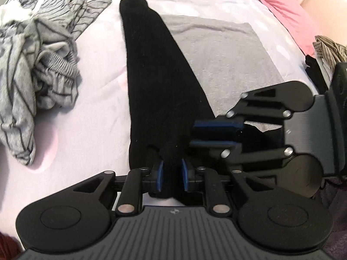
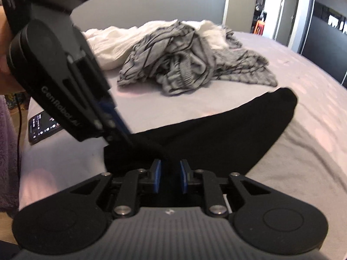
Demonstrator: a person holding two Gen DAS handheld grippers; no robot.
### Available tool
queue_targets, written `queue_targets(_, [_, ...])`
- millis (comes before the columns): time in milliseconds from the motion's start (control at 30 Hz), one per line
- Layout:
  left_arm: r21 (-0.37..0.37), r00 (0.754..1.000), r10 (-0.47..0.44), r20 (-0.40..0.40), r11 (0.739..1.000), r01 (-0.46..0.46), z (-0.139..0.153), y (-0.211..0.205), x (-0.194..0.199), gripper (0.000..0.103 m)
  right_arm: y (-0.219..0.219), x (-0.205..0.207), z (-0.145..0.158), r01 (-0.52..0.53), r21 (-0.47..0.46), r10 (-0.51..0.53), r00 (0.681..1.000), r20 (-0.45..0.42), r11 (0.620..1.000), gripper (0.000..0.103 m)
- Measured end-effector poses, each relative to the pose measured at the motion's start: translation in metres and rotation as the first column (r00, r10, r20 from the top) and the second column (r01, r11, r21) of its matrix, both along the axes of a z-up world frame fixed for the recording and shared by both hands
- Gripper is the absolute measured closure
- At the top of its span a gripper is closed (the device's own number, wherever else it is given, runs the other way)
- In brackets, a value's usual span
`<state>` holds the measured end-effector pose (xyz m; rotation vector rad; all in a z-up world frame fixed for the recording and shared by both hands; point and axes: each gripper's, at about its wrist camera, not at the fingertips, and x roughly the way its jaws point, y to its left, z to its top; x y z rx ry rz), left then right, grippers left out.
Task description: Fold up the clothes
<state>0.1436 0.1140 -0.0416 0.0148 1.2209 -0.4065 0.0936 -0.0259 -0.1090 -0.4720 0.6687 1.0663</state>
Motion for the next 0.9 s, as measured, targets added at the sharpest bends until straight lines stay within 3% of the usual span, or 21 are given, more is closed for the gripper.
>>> queue_targets(67, [0.011,1.0,0.002,-0.001,1.0,-0.002,-0.002,-0.001,0.002,0.088,0.003,0.002,-0.005,0.002,-0.009,-0.002,1.0,-0.024,1.0,0.082])
queue_targets(133, [0.034,1.0,0.0,-0.003,0.999,0.0,-0.003,-0.003,-0.001,0.088,0.005,0.003,-0.009,-0.007,-0.016,0.006,0.999,-0.053,1.0,0.1])
queue_targets(333, [-0.012,0.999,-0.036,-0.009,0.999,0.036,0.002,-0.003,0.0,0.088,-0.008,-0.012,0.005,-0.061,-0.052,0.061,0.998,0.009,0.997,0.101])
queue_targets(533, [-0.073,0.998,-0.056,-0.037,0.996,0.053,-0.007,-0.008,-0.003,0.088,-0.02,-0.026,-0.009,-0.064,-0.097,0.066,0.998,0.011,0.993,0.101])
queue_targets(733, [-0.083,0.996,-0.066,0.052,0.994,0.071,-0.003,-0.018,-0.004,0.088,-0.025,-0.024,-0.004,-0.038,-0.071,0.04,0.999,0.025,0.997,0.101])
queue_targets(767, [-0.083,0.996,-0.06,0.071,0.994,0.066,-0.001,-0.019,-0.004,0.092,-0.025,-0.023,-0.003,-0.027,-0.066,0.03,0.999,0.032,0.997,0.1])
queue_targets(867, [-0.03,0.993,0.0,0.122,1.0,0.004,0.004,-0.013,-0.001,0.1,-0.026,-0.019,0.002,0.018,-0.063,-0.014,0.998,0.063,0.998,0.088])
queue_targets(900, [-0.004,0.99,0.028,0.137,1.0,-0.028,0.005,-0.009,0.0,0.101,-0.028,-0.017,0.004,0.035,-0.066,-0.03,0.997,0.073,0.997,0.071])
